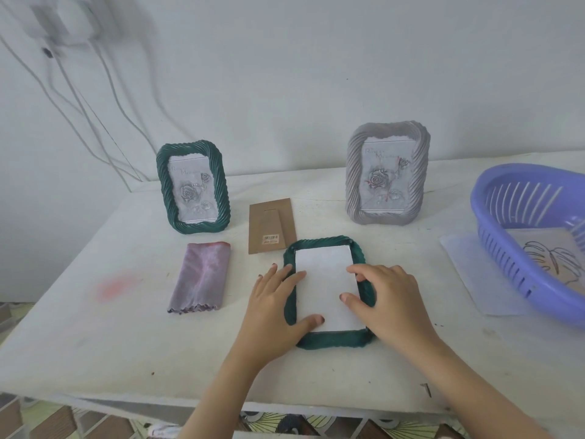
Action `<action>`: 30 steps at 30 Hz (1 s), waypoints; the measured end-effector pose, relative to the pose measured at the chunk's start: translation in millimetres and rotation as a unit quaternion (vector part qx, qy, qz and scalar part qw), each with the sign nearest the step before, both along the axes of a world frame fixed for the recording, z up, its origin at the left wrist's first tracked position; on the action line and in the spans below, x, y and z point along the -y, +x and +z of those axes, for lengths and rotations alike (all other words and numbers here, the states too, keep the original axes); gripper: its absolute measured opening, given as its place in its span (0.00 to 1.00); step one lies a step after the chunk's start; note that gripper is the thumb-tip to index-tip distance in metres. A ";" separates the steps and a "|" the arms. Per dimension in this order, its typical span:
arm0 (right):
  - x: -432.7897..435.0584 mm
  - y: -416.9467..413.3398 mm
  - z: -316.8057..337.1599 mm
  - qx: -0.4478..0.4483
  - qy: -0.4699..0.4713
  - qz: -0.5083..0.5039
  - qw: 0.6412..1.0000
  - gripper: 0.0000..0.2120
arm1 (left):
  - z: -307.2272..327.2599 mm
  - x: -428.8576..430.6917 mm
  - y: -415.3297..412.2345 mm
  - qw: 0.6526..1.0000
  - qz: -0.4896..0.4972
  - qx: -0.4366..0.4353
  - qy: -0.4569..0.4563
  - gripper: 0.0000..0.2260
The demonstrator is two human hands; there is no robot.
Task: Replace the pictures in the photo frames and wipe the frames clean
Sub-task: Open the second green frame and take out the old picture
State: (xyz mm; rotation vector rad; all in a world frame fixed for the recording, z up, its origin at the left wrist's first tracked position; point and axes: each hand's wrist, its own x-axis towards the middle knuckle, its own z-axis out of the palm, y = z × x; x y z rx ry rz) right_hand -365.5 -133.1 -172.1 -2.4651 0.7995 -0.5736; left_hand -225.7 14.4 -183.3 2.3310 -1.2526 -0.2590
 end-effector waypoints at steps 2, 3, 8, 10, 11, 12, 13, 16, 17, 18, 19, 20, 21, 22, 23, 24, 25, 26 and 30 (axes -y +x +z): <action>-1.3 2.2 3.3 0.013 0.031 -0.012 0.999 0.18 | -0.4 0.2 0.2 1.000 0.004 0.003 0.004 0.33; -2.0 2.8 4.3 0.022 0.046 -0.016 0.999 0.17 | -0.6 0.2 0.4 1.000 0.005 0.004 0.006 0.34; -3.6 3.1 3.8 0.069 0.074 0.004 0.995 0.11 | 0.4 -0.9 0.4 1.000 0.006 -0.002 0.003 0.34; -3.6 2.4 3.2 0.084 0.076 0.000 0.994 0.11 | 1.3 -2.0 -0.4 1.000 0.006 -0.011 0.000 0.33; -3.4 2.0 3.2 0.094 0.082 -0.007 0.992 0.10 | 1.8 -2.2 -0.6 1.000 0.005 -0.016 -0.007 0.32; -3.3 1.4 3.7 0.106 0.094 -0.015 0.990 0.11 | 2.3 -2.5 -0.5 1.000 0.003 -0.024 -0.018 0.30; -3.1 0.7 4.3 0.117 0.111 -0.023 0.987 0.11 | 3.4 -2.7 -0.6 0.999 0.002 -0.034 -0.032 0.27; -2.8 -2.1 8.8 0.150 0.189 -0.035 0.970 0.11 | 9.3 -3.1 -2.4 0.991 0.010 -0.079 -0.105 0.20; -2.9 -3.4 10.8 0.162 0.214 -0.034 0.963 0.12 | 12.8 -2.8 -3.3 0.987 0.017 -0.096 -0.131 0.18; -2.9 -4.9 12.8 0.173 0.236 -0.032 0.956 0.13 | 16.7 -2.1 -4.4 0.980 0.026 -0.121 -0.153 0.16; -2.7 -6.5 14.7 0.182 0.252 -0.029 0.950 0.13 | 20.3 -0.7 -5.2 0.971 0.038 -0.160 -0.172 0.14; -2.5 -8.2 16.4 0.190 0.263 -0.026 0.945 0.13 | 24.2 1.4 -5.8 0.958 0.050 -0.211 -0.189 0.13; -2.0 -9.9 17.7 0.197 0.269 -0.024 0.942 0.13 | 28.4 4.0 -6.5 0.941 0.058 -0.263 -0.205 0.12; -1.3 -11.9 18.9 0.200 0.271 -0.023 0.941 0.13 | 32.4 6.9 -7.0 0.926 0.064 -0.303 -0.216 0.12; -0.7 -14.2 20.0 0.199 0.269 -0.023 0.942 0.13 | 35.7 9.9 -7.6 0.918 0.070 -0.324 -0.219 0.12; 0.2 -16.8 21.0 0.195 0.263 -0.024 0.944 0.12 | 38.2 13.2 -8.1 0.914 0.072 -0.334 -0.220 0.12; 1.7 -20.0 21.8 0.192 0.252 -0.027 0.948 0.12 | 39.9 16.4 -8.8 0.911 0.071 -0.339 -0.222 0.12; 4.2 -23.7 22.8 0.189 0.234 -0.034 0.953 0.12 | 41.2 19.7 -9.8 0.908 0.065 -0.345 -0.228 0.13; 24.3 -50.4 39.4 0.193 0.033 -0.066 0.978 0.09 | 44.1 34.7 -15.3 0.904 0.037 -0.353 -0.239 0.14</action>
